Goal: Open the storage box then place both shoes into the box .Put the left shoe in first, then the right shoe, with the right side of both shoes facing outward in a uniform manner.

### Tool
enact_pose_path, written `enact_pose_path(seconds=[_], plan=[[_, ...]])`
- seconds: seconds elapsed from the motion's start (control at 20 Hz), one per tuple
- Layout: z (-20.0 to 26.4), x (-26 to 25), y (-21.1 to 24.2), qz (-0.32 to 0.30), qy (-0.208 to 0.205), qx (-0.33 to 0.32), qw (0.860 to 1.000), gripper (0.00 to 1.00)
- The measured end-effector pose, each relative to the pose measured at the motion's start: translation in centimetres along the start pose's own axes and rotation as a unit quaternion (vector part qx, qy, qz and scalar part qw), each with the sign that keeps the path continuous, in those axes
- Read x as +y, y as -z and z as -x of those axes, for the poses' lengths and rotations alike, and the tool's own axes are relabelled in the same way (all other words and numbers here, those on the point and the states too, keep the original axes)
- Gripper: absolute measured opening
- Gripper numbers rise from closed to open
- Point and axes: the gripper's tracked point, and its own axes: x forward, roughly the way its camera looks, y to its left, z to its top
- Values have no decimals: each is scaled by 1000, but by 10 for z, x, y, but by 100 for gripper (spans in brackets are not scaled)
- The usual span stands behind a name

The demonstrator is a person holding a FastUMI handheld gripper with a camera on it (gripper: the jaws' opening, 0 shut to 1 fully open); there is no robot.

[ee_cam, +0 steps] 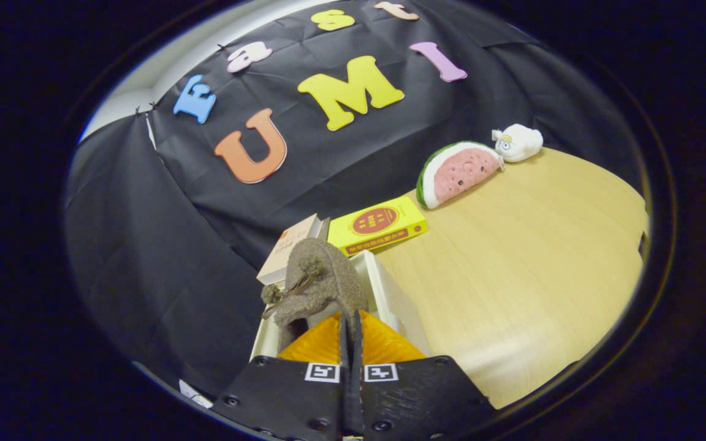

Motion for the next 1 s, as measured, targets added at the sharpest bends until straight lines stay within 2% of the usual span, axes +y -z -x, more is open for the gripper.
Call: enact_pose_path(seconds=[0.25,0.3,0.5,0.55,0.8,1.0], plan=[[-6,-2,8,-6,-5,18,1000,0],[-3,4,5,-13,-21,15,1000,3],[6,11,-9,-5,-41,-15,999,28],[9,12,-10,0,-47,-17,999,28],[30,10,-33,42,-58,-55,996,88],[66,-4,-72,112,-54,-130,984,96]])
